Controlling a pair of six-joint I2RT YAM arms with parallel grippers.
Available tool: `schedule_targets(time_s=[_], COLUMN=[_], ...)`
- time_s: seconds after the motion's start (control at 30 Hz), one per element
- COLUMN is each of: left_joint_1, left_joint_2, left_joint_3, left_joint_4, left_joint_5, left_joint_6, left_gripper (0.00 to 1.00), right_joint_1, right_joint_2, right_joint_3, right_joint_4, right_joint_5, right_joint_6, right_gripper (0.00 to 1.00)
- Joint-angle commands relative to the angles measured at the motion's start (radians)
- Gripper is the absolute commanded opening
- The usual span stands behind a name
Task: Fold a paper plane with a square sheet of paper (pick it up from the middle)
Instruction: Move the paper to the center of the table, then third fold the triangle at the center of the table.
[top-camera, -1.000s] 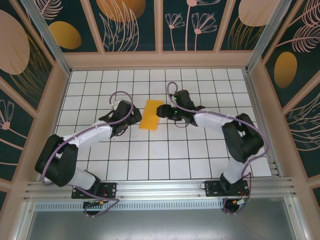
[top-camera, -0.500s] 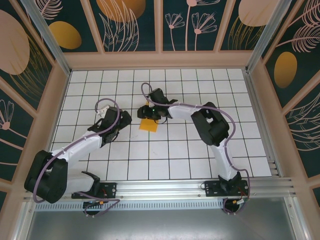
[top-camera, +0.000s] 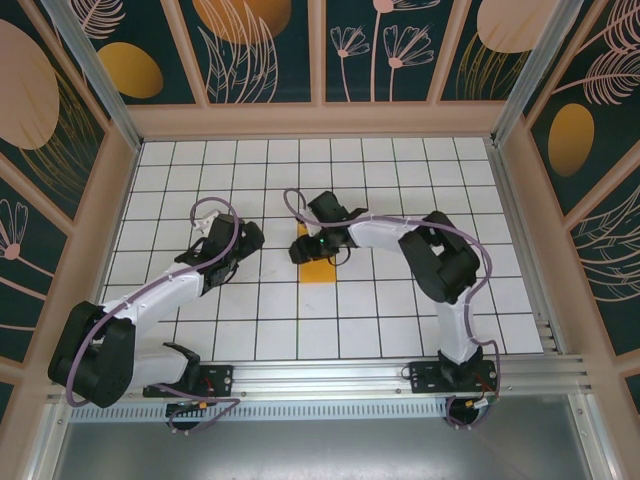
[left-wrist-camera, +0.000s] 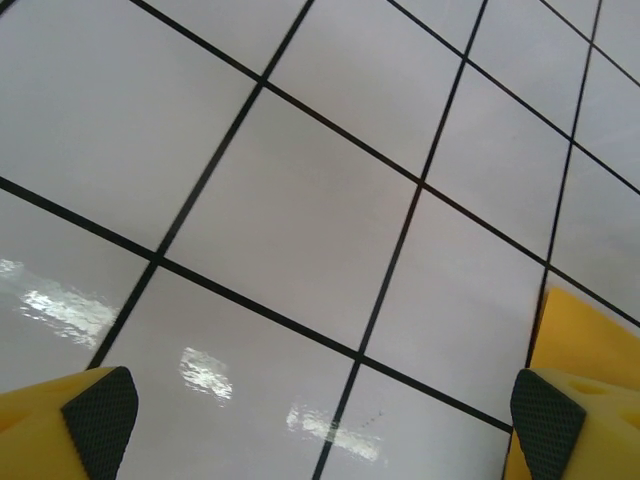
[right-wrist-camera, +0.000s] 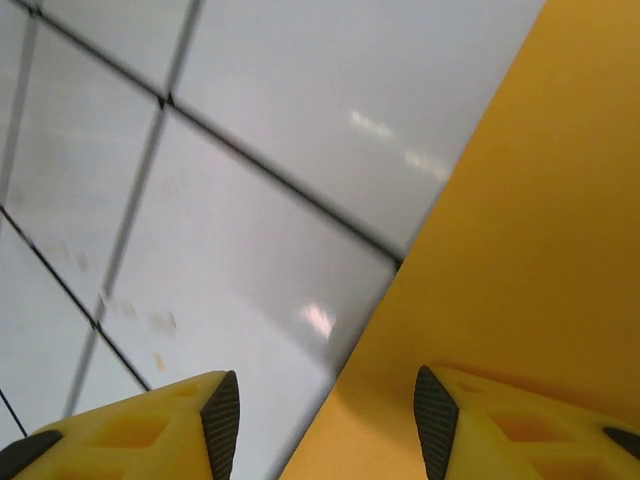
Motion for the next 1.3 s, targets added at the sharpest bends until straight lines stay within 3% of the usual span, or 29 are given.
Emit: schedule_targets(time_s=[0.0,0.17,0.33,0.47,0.8,1.27], left_joint_1=[0.008,0.007,-0.013,-0.049,-0.121,-0.13], left_joint_2=[0.01,0.057,0.105,0.167,0.388,0.477], left_joint_3=[-0.008,0.005,-0.007,0.01,0.144,0.177], left_joint_4=[0.074,0.162,0.313,0.416,0.516,0.52], left_joint_5=[0.087,0.258,0.438,0.536,0.593,0.605], left_joint_6=[0.022,0.07,0.066,0.048,0.005,-0.012], left_gripper=[0.95,0.79,0.57,0.46,0.39,0.36], right_joint_1=[0.003,-0.023,-0.123,-0.156,-0.178,-0.127], right_joint_2=[-0.108,-0.306,-0.477,-0.573,-0.577,-0.463], right_joint_3=[-0.049,-0.136,-0.358,-0.496,-0.669,-0.64], right_joint_4=[-0.143,-0.053,0.122,0.207,0.381,0.387], right_joint_5=[0.038,0.094,0.043,0.061,-0.044,-0.063], right_joint_6=[-0.109,0.052,0.335,0.466,0.61,0.607], right_gripper=[0.53,0.58,0.57,0.59,0.59,0.52])
